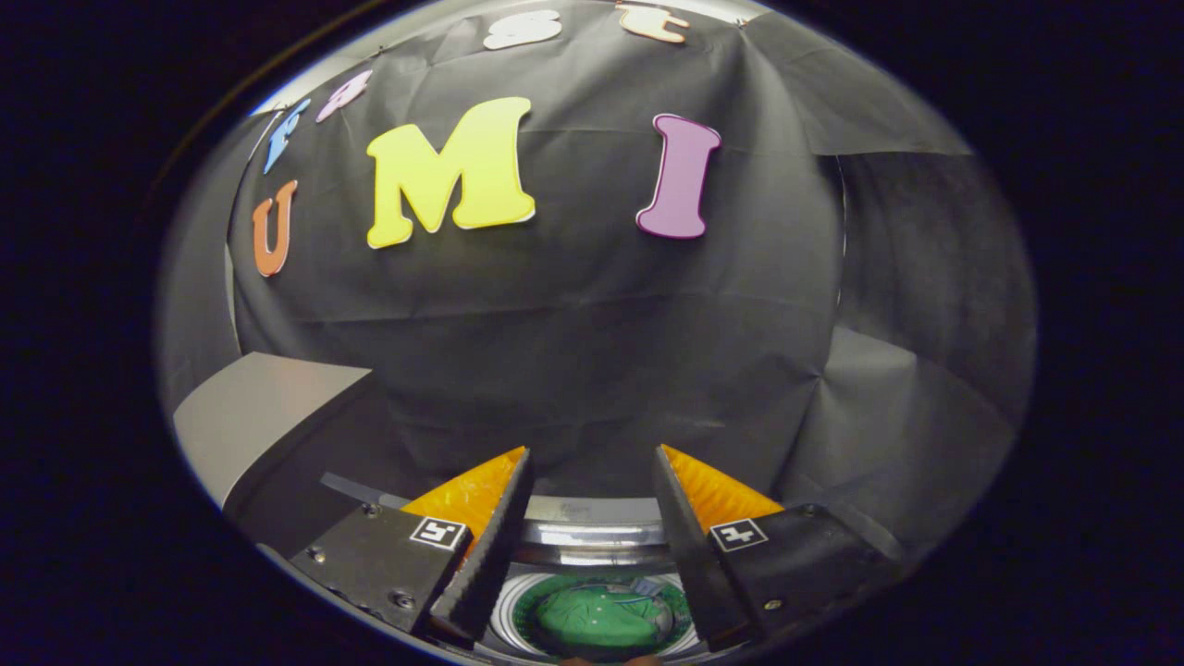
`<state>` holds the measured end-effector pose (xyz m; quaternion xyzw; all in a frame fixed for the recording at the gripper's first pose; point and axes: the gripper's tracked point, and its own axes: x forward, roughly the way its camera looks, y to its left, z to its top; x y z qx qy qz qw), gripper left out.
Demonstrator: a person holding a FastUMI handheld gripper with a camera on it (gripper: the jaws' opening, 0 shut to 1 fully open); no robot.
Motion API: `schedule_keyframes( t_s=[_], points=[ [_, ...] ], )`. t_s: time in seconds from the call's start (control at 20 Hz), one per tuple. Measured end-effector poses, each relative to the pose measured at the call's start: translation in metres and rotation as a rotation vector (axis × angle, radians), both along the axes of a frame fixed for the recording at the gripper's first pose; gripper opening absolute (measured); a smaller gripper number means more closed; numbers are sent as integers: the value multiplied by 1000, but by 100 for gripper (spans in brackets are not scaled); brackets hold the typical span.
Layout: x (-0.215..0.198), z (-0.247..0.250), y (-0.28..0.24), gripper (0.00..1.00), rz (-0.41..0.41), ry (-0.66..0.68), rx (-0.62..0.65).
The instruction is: Put the clothes into the washing machine and then close the washing machine lid.
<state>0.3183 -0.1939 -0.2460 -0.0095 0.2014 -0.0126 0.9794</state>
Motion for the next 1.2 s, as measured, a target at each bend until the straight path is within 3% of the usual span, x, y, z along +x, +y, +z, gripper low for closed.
schedule_keyframes(
  t_s=[0.55, 1.2],
  points=[
    [-81, -39, -5, 82, -68, 123, -29],
    [-246, 21, 71, 82, -199, 13, 12]
  ],
)
